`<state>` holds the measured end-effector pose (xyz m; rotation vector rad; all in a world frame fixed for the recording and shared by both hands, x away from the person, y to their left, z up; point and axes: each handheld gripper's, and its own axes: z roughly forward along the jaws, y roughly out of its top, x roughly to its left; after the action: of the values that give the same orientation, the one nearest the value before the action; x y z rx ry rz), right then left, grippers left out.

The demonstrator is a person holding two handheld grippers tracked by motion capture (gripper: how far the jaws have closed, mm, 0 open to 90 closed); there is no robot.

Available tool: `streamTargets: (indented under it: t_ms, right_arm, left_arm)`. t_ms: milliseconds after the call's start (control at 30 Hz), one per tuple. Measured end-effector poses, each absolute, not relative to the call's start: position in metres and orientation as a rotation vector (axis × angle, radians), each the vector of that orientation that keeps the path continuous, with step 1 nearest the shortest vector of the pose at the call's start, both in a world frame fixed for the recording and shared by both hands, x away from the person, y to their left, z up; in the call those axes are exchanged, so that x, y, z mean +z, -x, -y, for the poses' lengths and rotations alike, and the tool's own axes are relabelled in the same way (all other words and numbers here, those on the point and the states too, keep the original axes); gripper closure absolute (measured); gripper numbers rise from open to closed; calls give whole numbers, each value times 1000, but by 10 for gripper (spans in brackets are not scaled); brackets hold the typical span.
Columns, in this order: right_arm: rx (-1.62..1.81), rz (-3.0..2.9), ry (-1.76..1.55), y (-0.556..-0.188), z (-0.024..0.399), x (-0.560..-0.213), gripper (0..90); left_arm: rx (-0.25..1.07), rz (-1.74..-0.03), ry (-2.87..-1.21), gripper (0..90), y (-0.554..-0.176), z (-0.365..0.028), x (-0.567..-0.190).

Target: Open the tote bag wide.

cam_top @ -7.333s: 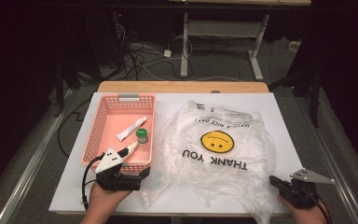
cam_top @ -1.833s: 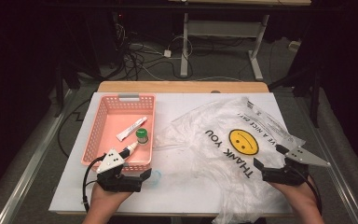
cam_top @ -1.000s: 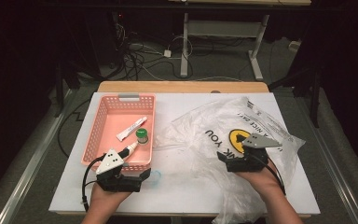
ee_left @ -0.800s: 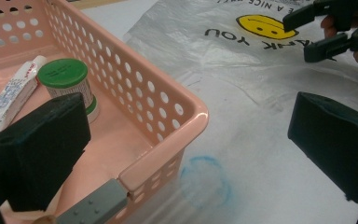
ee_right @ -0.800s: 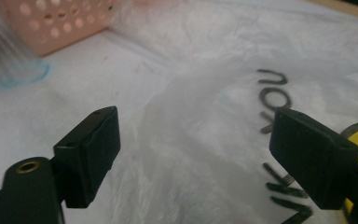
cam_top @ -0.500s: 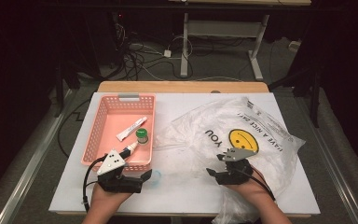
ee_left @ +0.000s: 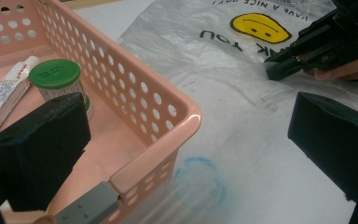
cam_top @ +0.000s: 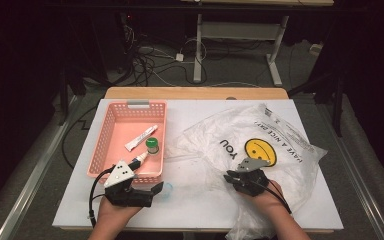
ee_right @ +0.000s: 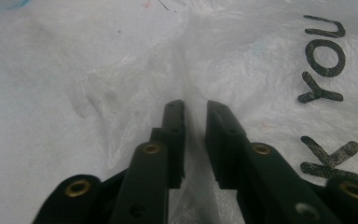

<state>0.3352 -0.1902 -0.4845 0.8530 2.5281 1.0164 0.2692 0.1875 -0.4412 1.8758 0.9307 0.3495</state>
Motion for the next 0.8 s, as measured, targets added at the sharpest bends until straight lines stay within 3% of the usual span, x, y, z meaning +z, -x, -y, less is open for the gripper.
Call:
streamTargets:
  t_ms: [133, 800]
  right_arm:
    - [1047, -2520, -888, -336, 193, -486, 860]
    - [1165, -2414, -934, -335, 209, -473, 900]
  left_arm:
    - [342, -934, -1868, 0, -269, -189, -442]
    - [332, -956, -1850, 0, -273, -198, -444]
